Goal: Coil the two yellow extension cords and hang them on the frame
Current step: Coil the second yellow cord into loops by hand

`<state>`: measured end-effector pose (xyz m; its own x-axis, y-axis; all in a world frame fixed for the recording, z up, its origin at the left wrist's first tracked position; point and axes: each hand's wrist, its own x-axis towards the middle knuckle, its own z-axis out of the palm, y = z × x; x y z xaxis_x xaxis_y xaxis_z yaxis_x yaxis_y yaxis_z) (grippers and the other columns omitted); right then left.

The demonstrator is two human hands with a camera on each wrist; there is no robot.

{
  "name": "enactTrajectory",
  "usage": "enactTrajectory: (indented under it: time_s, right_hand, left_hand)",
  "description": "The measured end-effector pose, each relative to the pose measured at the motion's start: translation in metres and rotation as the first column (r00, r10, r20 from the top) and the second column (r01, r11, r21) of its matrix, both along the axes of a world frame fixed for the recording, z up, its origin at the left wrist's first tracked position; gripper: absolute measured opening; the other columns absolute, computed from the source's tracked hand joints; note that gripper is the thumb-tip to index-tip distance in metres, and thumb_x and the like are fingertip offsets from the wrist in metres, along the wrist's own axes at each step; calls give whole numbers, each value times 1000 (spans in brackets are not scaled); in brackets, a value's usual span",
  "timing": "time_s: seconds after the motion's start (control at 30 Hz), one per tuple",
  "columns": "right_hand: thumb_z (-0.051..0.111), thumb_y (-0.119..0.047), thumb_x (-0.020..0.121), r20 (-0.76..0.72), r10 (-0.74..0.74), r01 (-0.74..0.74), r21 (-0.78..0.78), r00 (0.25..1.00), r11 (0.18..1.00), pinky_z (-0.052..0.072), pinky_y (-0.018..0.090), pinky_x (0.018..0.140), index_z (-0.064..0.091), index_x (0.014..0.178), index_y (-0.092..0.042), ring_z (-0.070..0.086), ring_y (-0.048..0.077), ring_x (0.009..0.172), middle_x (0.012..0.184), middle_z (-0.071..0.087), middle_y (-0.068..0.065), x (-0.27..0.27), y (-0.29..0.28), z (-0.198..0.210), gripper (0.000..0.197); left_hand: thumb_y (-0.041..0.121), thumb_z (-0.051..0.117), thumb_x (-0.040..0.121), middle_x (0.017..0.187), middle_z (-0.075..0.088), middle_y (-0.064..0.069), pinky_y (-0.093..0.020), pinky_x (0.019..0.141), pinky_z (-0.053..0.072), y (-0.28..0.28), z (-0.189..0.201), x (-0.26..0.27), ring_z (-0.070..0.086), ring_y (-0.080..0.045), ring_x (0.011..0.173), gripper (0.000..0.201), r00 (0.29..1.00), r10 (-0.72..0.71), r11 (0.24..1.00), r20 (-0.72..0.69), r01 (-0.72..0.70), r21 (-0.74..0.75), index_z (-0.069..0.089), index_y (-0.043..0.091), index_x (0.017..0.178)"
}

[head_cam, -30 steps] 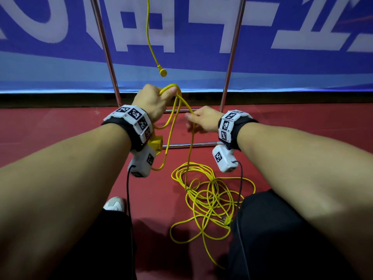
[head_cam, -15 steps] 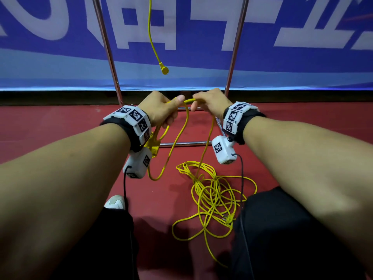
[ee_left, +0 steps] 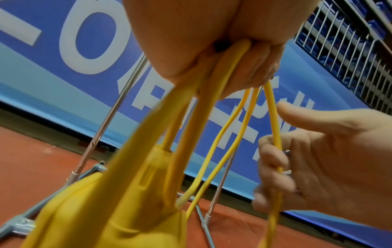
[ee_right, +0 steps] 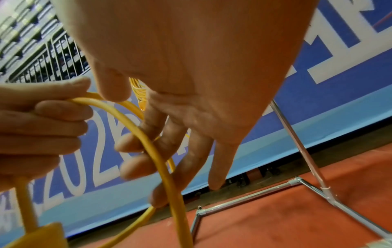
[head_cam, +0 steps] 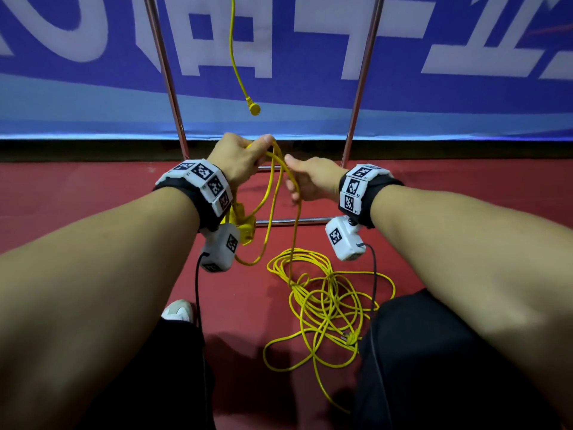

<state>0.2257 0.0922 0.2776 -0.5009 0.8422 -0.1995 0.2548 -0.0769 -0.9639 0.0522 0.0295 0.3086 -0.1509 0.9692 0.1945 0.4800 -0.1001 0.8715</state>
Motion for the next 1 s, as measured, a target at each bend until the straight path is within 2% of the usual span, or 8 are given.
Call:
enactTrajectory:
  time_s: [0.13,0.3,0.43,0.5,0.63,0.73,0.93,1.0]
  right_hand:
    - [56,-49,96,169,-174,111,332,970,937,34,29,55,58,55,-15,35,19,46,55,44,9,11,3,10,53]
    - [65,-41,92,131,-202,98,552,971,828,28,27,52,59,57,-16,32,8,41,46,41,-6,15,1,22,44]
    - [67,-31,94,106,-140,55,572,984,819,32,19,52,64,81,-17,42,-1,41,43,48,-20,4,-4,24,19]
    - [62,-29,98,114,-75,-4,568,991,823,32,13,49,68,92,-17,43,-1,42,45,49,-20,3,-5,24,15]
    - [55,-46,98,216,0,-122,552,976,825,30,26,54,67,62,-31,34,11,49,53,40,-7,6,-4,20,41]
    - [53,-57,95,304,-44,-144,566,952,811,32,31,59,72,67,-21,38,19,54,56,43,4,7,-5,20,50]
    - [52,-55,97,309,-105,-93,564,945,821,35,26,57,69,63,-19,38,10,46,47,44,-9,5,-9,23,52]
    - [55,-51,97,277,-137,-43,557,951,830,33,25,56,65,69,-15,38,8,47,53,45,-7,10,-5,19,47]
  left_hand:
    - [42,50,102,48,54,-9,-20,44,39,-6,1,0,45,-17,37,57,999,-32,998,44,34,-44,61,6,60]
    - [48,35,106,56,67,-13,-17,44,42,-8,-1,-7,58,-18,41,71,989,-116,978,-91,98,-186,68,2,64]
    - [49,30,107,48,62,-9,-17,44,41,-10,-3,-2,52,-14,37,74,975,-178,969,-135,150,-195,67,2,62]
    - [54,31,105,46,58,-8,-20,47,41,-9,0,0,48,-17,38,74,976,-168,973,-142,141,-183,63,7,57]
    - [57,39,102,43,52,-2,-21,45,39,-8,0,1,44,-16,37,68,987,-134,972,-88,114,-204,61,10,57]
    - [58,46,99,49,54,-2,-24,50,41,-9,-1,1,48,-16,43,62,985,-107,975,-137,78,-206,66,12,62]
    - [53,52,99,53,53,-3,-27,53,36,-7,4,-1,43,-15,46,57,983,-41,991,-181,18,-129,57,11,60]
    - [46,51,101,48,46,0,-26,48,31,-4,4,-3,36,-14,41,52,998,-9,995,-65,3,-96,53,11,62]
